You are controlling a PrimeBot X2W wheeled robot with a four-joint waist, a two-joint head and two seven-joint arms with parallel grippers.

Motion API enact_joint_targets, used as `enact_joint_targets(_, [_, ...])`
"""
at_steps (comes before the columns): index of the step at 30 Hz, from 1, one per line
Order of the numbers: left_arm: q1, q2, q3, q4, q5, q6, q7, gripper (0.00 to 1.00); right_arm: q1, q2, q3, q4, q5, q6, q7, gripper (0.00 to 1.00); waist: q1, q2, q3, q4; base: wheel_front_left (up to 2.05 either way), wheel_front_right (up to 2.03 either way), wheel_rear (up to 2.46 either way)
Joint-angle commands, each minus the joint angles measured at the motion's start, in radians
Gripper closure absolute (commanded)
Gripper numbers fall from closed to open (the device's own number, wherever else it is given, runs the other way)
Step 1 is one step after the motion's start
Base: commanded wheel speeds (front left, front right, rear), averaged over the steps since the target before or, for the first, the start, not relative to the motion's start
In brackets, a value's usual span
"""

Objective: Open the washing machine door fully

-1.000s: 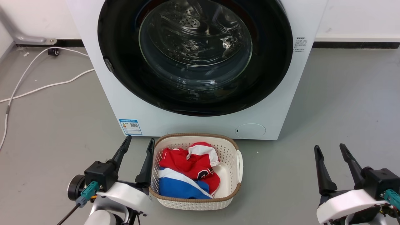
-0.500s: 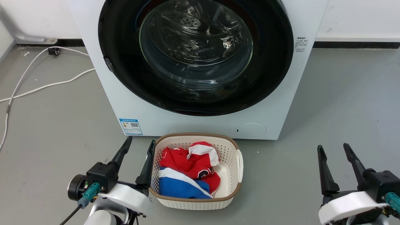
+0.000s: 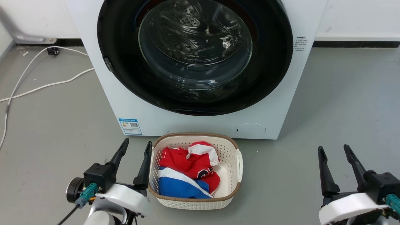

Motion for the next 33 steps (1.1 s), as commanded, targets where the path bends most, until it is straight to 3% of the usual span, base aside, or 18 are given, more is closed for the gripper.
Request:
enact_joint_targets(1, [-0.007,0.0,0.0,0.002,-0.003,0.0,-0.002,0.0,0.002,0.003,-0.001,0.002,0.001,0.0,-0.005,0.0,0.0,0.0,0.0,0.0,0.0,0.0,0.0])
enact_joint_targets(18, [-0.01,0.001,0.007,0.012,-0.009,0.0,-0.002,0.0,-0.005,0.003,-0.001,0.022,0.031,0.0,-0.006,0.0,0.0,0.0,0.0,0.005,0.0,0.0,0.0])
enact_joint_targets(19, [-0.009,0.001,0.008,0.012,-0.008,0.0,-0.002,0.0,-0.005,0.003,-0.003,0.024,0.04,0.0,-0.004,0.26,0.0,0.0,0.0,0.005,0.0,0.0,0.0])
enact_joint_targets(20, [-0.009,0.0,0.008,0.011,-0.008,0.0,-0.002,0.0,-0.005,0.003,-0.003,0.026,0.057,0.0,-0.002,1.0,0.0,0.0,0.0,0.006,0.0,0.0,0.0])
enact_joint_targets(26, [-0.009,0.0,0.013,0.009,-0.009,0.0,-0.002,0.0,-0.009,0.003,-0.008,0.041,0.261,0.0,0.01,1.0,0.0,0.0,-0.001,0.004,0.0,0.0,0.0])
enact_joint_targets(33, [-0.009,-0.005,0.025,0.007,-0.006,0.0,-0.002,0.0,-0.017,0.002,-0.014,0.063,0.728,0.0,0.057,1.0,0.0,0.0,-0.002,0.001,0.0,0.0,0.0])
